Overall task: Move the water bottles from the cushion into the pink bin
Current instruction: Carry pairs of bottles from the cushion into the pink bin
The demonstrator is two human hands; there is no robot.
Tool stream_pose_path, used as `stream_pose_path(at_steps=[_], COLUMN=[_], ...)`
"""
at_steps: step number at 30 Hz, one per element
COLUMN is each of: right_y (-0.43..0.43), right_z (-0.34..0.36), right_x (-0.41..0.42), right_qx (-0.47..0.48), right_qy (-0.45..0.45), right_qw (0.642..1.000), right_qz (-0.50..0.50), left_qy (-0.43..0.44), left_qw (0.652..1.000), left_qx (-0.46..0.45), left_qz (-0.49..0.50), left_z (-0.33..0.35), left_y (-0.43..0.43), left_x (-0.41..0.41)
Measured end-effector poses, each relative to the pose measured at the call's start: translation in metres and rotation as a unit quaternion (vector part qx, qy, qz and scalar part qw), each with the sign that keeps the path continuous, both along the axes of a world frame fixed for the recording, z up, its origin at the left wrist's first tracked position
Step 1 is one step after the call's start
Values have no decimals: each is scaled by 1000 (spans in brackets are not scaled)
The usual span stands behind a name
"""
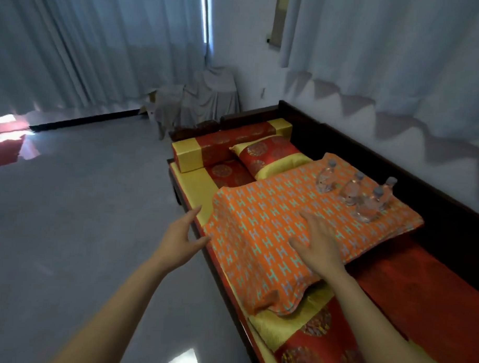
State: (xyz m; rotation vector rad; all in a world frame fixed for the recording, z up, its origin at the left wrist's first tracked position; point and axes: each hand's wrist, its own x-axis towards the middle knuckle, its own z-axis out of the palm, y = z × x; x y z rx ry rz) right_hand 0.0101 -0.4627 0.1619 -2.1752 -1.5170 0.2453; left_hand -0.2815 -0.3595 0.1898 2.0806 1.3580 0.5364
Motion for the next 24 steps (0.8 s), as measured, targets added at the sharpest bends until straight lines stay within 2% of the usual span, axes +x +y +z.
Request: stream_pose_path(at_steps=[4, 11, 15, 19, 24], right_y=[48, 85, 109, 117, 120], right_z=[-3, -16, -31, -45, -59], right_x=[15, 62, 105, 145, 193], right_qx=[17, 4, 24, 13, -15], right_qy=[26, 36, 30, 52, 69], right_qw=[997, 983, 972, 955, 933], right_qz=[-75, -183, -231, -293, -352], left_qy=[0, 4, -16, -5, 10], left_qw=[997, 980, 970, 963, 951], left_qx=[6, 3, 13, -31, -36], left_qz=[-81, -201, -243, -268, -306], left_z=[-8, -19, -27, -39, -48], left_y=[87, 186, 241, 281, 326], left_x=[37, 126, 180, 229, 289])
